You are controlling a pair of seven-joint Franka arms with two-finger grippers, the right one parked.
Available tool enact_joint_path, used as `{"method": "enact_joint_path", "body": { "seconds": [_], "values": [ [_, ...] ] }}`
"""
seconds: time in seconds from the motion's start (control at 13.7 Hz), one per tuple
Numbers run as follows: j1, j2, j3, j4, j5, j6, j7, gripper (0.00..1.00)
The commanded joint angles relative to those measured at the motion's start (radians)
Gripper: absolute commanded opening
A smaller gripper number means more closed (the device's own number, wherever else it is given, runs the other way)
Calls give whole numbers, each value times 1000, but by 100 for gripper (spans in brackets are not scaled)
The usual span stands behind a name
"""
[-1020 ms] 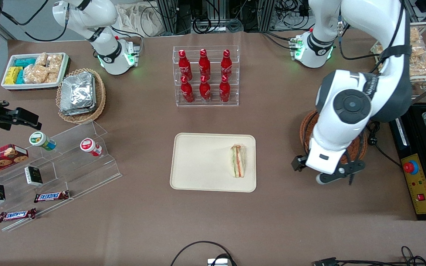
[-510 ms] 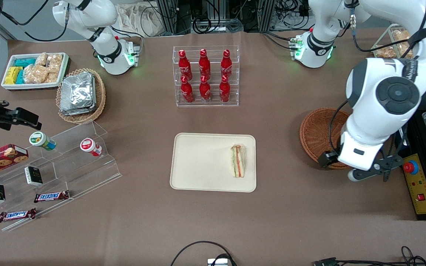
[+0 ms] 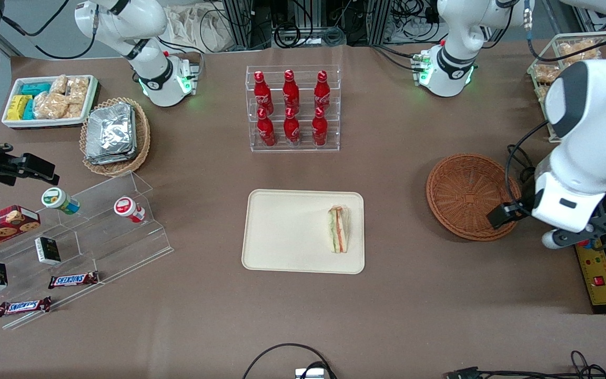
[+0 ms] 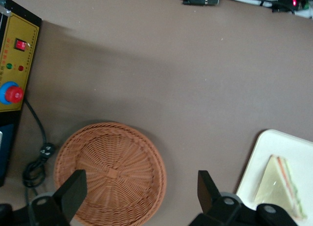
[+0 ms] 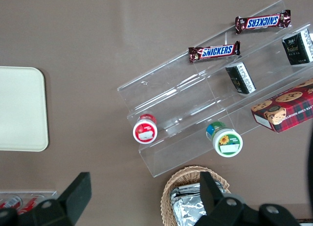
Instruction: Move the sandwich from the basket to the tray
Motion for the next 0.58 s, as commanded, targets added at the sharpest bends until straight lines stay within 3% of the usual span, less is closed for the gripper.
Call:
{"method": "enact_joint_path", "body": {
  "seconds": [0.0, 0.36, 0.51],
  "values": [
    [100, -64, -78, -10, -5, -59, 156, 100],
    [166, -159, -93, -24, -8, -163, 403, 100],
    [175, -190, -113, -24, -10, -185, 413, 100]
  ]
}}
